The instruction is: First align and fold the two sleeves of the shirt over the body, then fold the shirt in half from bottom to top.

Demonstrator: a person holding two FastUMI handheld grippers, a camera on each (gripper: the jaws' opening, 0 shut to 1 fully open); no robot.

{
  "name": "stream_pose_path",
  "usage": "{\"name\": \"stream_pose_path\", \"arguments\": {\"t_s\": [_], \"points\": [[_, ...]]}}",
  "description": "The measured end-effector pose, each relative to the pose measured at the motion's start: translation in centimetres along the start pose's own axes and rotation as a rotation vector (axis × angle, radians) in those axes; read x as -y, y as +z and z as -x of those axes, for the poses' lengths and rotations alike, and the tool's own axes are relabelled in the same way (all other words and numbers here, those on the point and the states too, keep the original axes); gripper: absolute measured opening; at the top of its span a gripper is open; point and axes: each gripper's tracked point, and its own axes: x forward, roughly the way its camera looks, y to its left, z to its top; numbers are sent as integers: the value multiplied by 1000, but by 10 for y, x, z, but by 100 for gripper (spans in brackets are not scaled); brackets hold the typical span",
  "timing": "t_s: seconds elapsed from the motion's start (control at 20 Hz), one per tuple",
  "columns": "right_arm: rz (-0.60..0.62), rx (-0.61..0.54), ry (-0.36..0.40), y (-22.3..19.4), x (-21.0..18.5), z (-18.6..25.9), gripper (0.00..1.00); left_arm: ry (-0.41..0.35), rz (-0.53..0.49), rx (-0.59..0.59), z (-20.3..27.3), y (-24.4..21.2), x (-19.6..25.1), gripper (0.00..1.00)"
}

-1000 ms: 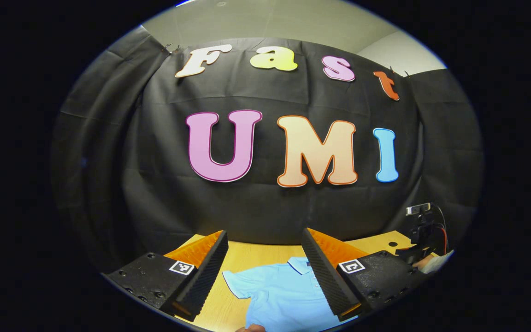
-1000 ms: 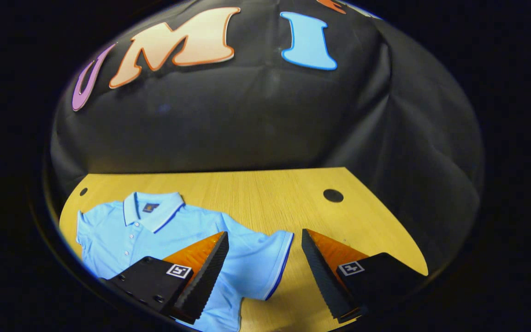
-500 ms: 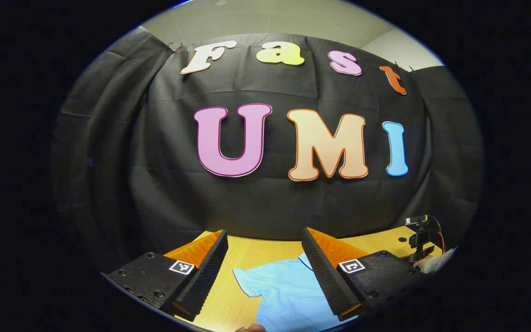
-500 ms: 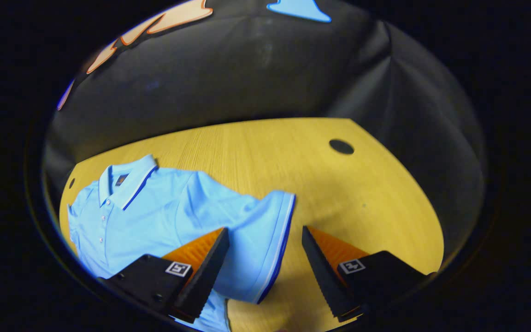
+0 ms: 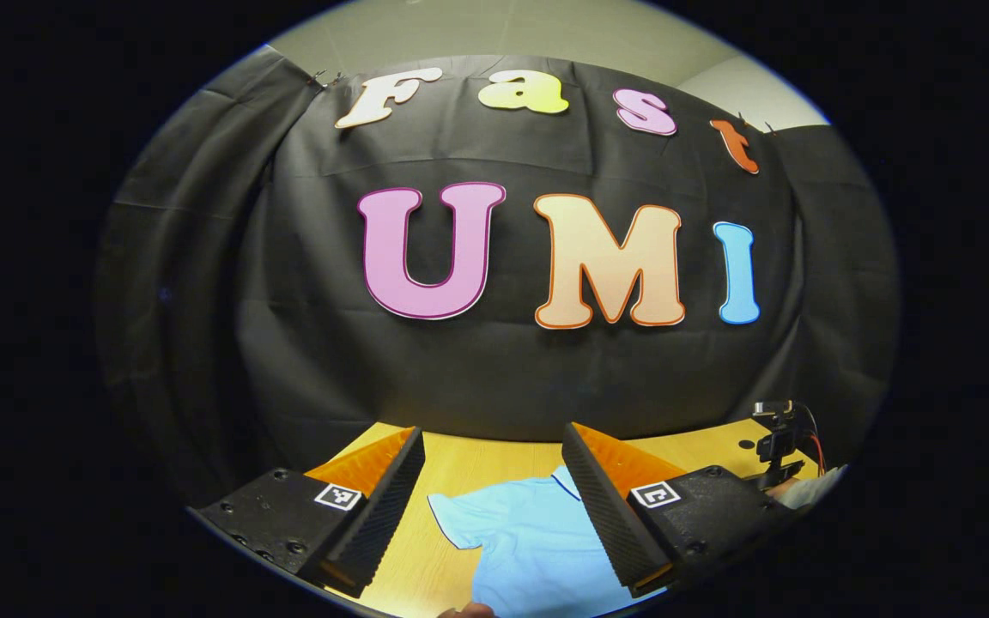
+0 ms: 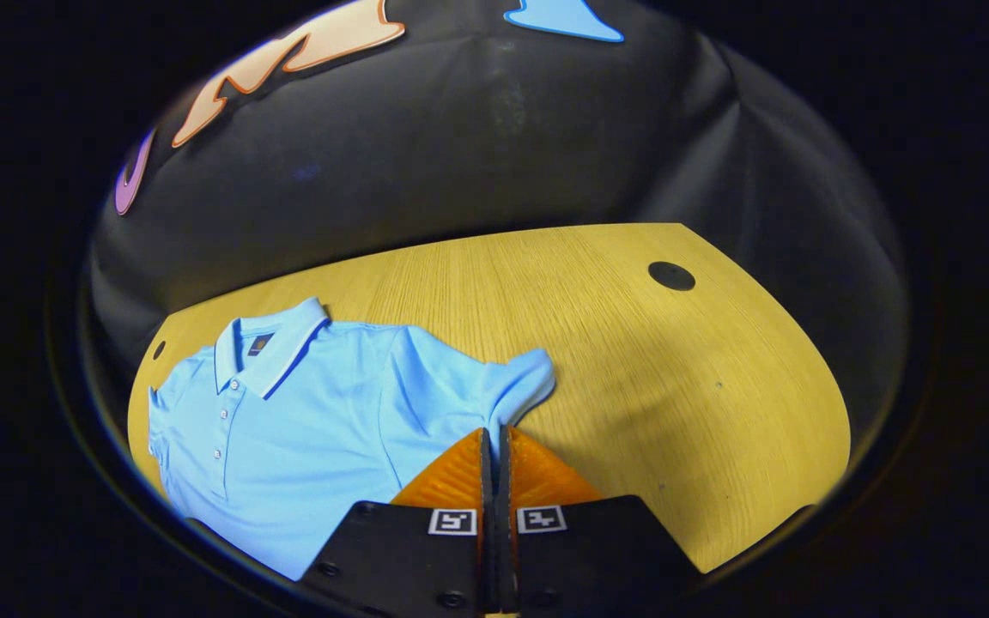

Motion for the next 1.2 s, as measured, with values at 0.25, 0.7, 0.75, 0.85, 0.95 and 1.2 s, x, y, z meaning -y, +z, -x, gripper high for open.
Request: {"name": "stream_pose_path", "arguments": {"t_s": [0.25, 0.7, 0.75, 0.85, 0.95, 1.2], "points": [[-21, 76, 112, 30, -48, 23, 3, 26, 13, -11, 1, -4, -9, 99], [9, 70, 262, 16, -155, 35, 4, 62, 49, -51, 1, -21, -21, 98], [26, 64, 265, 10, -162, 34, 5, 72, 59, -58, 0, -23, -24, 98], [49, 40, 295, -2, -179, 37, 5, 90, 79, -77, 1, -32, -32, 98], [60, 38, 342, -6, -194, 42, 14, 106, 97, -100, -1, -43, -40, 98], [130, 120, 336, 11, -190, 71, 98, 136, 91, -140, -14, -73, -56, 98]]}}
